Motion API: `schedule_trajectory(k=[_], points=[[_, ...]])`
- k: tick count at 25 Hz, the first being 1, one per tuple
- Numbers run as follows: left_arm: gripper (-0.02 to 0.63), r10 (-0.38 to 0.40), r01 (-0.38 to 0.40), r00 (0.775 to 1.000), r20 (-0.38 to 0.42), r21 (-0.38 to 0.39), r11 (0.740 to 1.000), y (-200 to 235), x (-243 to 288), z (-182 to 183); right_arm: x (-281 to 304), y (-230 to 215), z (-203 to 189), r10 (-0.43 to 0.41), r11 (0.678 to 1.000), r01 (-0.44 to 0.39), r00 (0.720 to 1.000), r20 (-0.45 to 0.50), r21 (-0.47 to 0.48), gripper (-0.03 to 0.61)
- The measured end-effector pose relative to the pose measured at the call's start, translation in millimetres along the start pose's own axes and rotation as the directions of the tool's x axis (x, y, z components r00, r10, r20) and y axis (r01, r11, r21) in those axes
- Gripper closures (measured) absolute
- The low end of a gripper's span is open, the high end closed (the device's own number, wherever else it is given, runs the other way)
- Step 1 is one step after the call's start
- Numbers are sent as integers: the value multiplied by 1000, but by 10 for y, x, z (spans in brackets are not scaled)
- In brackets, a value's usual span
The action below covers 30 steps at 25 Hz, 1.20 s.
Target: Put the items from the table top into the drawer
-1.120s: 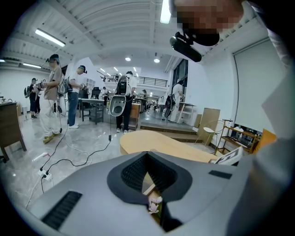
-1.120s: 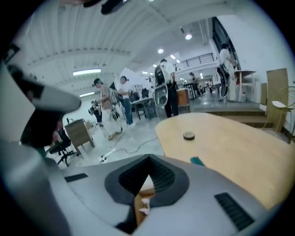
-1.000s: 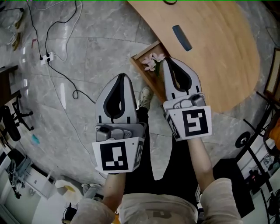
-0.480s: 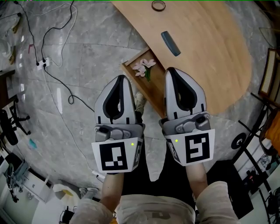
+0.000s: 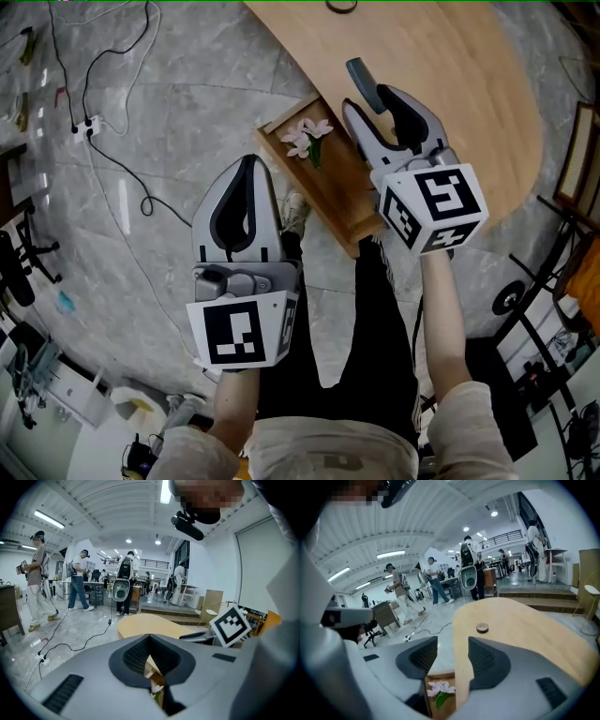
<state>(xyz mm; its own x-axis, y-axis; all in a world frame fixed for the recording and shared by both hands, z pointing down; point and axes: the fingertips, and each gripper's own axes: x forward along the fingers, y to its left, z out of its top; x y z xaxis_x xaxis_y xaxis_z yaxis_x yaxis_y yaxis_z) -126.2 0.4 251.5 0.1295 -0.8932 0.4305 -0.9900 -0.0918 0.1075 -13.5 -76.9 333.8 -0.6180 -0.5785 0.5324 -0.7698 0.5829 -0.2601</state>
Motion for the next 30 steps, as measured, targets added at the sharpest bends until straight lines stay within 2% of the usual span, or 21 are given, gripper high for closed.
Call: schedule_trajectory(k=[3,6,10,13,17,21,25,30], points=[[607,1,-1,1000,-3,2,1000,9,11,-30,315,-323,-348,-17,999,9,985,-172,-42,360],[607,3,-3,1000,-7,-7,1000,23,28,-59,579,-606,-741,-43,995,9,937,-347,-100,359],[607,3,-2,1000,-13,5,1000,48,40,-87,743,-836,-1062,-74,992,16,878,-474,-125,359],[607,9,-9,1000,-19,6,1000,71,49,-112,787,-923,-1198,-82,993,22,848,-523,-119,359],[607,12,-11,1000,-20,3,1000,77,69,-117,794,-994,-1219,-102,992,41,832,-546,-123,360],[607,9,-9,1000,-21,-2,1000,65,74,-119,797,-978,-1243,-165,977,55,804,-572,-204,360],[607,5,-6,1000,-15,-19,1000,16,79,-95,794,-972,-1249,-189,972,65,783,-593,-224,360],[607,4,-4,1000,-13,-24,1000,-25,77,-105,802,-951,-1252,-178,972,43,773,-610,-229,370]])
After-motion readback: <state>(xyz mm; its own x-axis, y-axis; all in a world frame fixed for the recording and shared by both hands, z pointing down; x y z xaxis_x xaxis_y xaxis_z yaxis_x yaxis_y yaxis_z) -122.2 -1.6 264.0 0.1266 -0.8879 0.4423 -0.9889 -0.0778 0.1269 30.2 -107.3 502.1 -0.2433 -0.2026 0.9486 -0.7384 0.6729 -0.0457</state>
